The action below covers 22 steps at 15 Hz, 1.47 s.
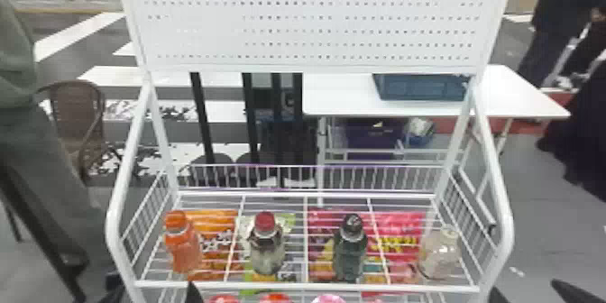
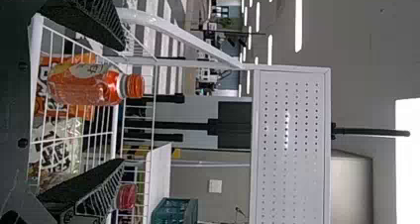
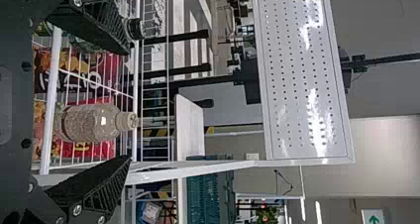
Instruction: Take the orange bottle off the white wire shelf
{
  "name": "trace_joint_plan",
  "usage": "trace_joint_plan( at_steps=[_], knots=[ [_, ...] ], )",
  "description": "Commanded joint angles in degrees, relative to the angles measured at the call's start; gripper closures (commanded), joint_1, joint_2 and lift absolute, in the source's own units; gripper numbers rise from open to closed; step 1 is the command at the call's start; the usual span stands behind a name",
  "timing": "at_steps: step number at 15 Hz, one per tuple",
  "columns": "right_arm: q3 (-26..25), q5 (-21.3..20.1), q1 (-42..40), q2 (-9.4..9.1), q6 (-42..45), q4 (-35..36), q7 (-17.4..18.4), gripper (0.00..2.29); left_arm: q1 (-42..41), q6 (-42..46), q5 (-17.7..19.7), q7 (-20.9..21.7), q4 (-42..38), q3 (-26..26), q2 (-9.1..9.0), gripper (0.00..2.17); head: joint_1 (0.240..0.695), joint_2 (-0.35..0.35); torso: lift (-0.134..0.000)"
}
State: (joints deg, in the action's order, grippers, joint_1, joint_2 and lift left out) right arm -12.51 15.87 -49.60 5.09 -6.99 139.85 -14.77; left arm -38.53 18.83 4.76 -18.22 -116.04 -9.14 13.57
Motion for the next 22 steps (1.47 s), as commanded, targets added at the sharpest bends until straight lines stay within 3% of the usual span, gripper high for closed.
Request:
trace_joint_plan(
  at_steps=[1,4,8,22],
  knots=[
    [0.12,-0.23,0.30,0.09,0.00,-0.19,0.09,0.15,6.45,3.00,0.07,0.02,8.64,-2.11,-0.21,0.09,0.499,0.000,0.000],
    [0.20,-0.14,0.56,0.18,0.00,-0.63,0.09,0.15,13.66,3.35,0.33,1.16,17.69,-3.43,-1.44,0.09,0.499,0.000,0.000],
    [0.20,-0.40,0.65,0.18,0.00,-0.63,0.09,0.15,22.53,4.76,2.27,0.99,28.76,-5.01,-1.62,0.09,0.499,0.000,0.000],
    [0.12,-1.11,0.38,0.18,0.00,-0.46,0.18,0.15,36.51,4.58,4.64,0.02,45.90,-4.83,-1.18,0.09,0.499,0.000,0.000]
  ],
)
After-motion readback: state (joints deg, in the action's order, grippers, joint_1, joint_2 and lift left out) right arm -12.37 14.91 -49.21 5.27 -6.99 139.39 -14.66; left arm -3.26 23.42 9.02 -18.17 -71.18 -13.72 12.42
